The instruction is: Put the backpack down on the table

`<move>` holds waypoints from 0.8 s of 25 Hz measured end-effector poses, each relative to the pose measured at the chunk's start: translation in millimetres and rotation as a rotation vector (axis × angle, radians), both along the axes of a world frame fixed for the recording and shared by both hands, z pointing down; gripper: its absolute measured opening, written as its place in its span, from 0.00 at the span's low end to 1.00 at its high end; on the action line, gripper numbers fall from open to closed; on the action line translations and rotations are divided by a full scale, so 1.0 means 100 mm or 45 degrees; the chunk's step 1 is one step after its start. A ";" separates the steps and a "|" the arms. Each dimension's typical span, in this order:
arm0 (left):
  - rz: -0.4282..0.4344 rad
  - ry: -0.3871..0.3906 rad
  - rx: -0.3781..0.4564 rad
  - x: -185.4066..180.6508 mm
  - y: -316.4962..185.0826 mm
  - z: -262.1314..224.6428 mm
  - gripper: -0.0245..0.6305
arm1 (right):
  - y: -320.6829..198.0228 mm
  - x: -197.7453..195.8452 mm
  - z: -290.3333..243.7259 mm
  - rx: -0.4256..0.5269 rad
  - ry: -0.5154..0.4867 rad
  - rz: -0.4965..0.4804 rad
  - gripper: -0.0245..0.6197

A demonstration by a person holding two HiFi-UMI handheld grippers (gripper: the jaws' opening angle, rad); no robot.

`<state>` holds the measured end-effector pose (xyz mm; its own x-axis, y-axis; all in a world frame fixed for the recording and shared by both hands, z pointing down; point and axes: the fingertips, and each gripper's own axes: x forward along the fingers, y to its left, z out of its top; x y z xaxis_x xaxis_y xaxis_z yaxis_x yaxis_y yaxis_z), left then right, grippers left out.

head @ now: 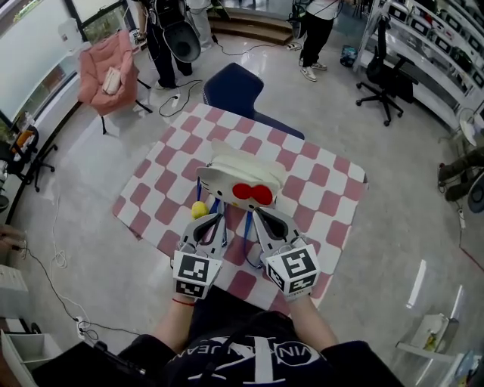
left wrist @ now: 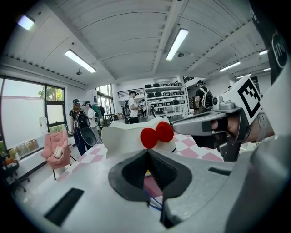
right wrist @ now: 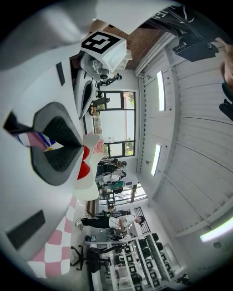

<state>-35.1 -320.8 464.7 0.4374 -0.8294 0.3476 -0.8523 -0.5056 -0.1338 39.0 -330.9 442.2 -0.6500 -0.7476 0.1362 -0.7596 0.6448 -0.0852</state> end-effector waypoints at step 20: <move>0.233 0.077 0.003 -0.25 -0.16 -0.21 0.05 | 0.07 -0.41 -0.12 -0.011 0.010 0.135 0.04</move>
